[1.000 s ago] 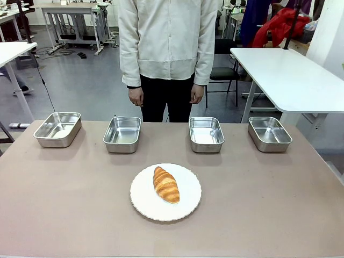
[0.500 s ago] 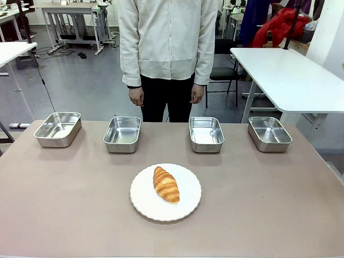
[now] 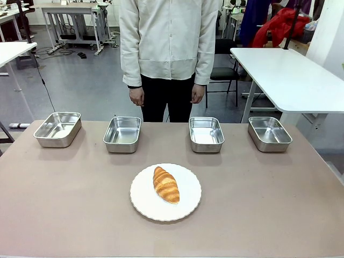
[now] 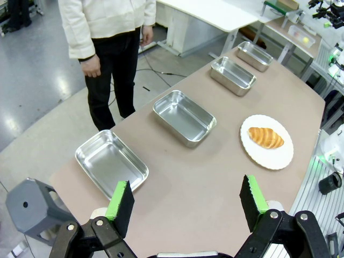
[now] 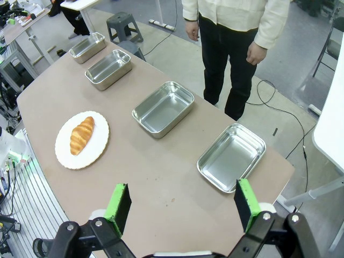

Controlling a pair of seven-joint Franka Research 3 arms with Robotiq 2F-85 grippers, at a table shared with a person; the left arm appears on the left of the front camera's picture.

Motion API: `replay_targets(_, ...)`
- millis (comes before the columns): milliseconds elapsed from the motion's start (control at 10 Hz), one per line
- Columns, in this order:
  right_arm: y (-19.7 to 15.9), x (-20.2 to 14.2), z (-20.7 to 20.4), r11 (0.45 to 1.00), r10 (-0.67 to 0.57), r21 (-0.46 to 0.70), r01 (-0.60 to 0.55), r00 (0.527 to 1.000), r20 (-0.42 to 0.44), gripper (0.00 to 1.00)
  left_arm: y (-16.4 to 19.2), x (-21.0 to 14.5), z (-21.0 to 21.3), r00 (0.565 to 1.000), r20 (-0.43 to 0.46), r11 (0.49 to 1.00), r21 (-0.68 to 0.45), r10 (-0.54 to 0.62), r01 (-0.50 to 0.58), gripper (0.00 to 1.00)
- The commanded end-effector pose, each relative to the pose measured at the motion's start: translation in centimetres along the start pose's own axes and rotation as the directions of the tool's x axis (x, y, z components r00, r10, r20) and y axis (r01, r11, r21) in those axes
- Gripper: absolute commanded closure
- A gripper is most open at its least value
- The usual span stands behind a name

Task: Place the bread in the container.
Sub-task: Place the Butter Roll into the Airtight Container indicated by the human.

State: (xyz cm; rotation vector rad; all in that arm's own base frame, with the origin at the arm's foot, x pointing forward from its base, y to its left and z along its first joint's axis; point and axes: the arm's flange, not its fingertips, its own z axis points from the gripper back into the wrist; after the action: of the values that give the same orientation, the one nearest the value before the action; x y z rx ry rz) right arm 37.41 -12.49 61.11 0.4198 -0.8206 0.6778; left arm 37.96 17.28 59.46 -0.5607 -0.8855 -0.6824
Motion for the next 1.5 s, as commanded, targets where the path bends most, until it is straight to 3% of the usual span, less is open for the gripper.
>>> replay_targets(0, -0.17, 0.11, 0.03, 1.0, 0.018, 0.01, -0.019, 1.0, 0.021, 0.0, 0.08, 0.17, -0.11, 1.0, 0.018, 1.0, -0.008, -0.015, 0.016, 0.0)
replay_targets(1400, -0.17, 0.11, 0.03, 1.0, 0.018, 0.01, -0.019, 1.0, 0.021, 0.0, 0.08, 0.17, -0.11, 1.0, 0.018, 1.0, -0.008, -0.015, 0.016, 0.0)
